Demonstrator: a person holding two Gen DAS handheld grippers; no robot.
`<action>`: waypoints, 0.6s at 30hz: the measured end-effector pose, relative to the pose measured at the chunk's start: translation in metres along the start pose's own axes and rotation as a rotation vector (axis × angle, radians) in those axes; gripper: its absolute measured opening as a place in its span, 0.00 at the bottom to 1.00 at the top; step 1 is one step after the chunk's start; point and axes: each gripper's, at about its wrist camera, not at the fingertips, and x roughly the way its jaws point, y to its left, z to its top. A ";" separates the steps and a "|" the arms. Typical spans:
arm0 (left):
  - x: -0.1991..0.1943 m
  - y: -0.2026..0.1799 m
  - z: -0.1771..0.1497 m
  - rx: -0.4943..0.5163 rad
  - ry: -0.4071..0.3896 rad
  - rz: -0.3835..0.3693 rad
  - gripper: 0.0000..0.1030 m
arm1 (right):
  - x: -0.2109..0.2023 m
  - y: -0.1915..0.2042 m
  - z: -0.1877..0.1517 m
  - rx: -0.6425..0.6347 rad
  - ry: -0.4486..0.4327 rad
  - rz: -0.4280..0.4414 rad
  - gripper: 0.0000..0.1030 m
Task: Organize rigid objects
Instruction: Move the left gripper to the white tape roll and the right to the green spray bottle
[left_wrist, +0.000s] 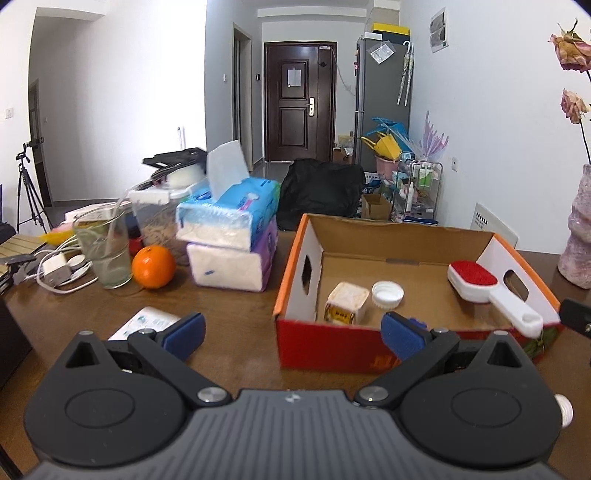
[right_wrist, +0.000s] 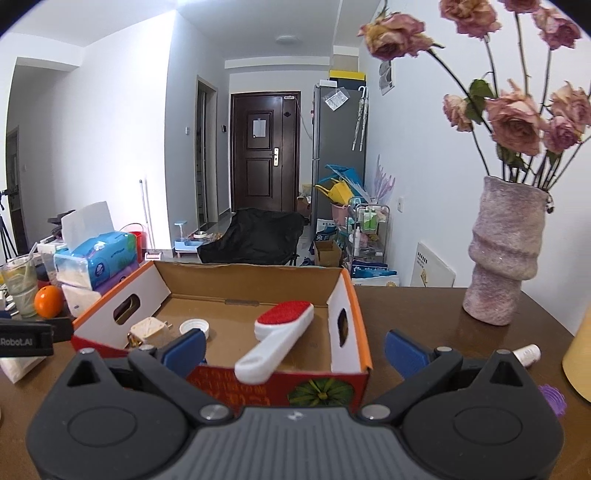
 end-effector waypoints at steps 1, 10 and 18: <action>-0.005 0.002 -0.003 -0.003 0.000 0.002 1.00 | -0.005 -0.002 -0.002 0.002 0.000 -0.001 1.00; -0.045 0.018 -0.026 -0.009 0.002 0.016 1.00 | -0.043 -0.014 -0.025 0.001 0.012 -0.015 1.00; -0.076 0.040 -0.046 -0.038 0.003 0.026 1.00 | -0.078 -0.028 -0.048 -0.011 0.015 -0.034 1.00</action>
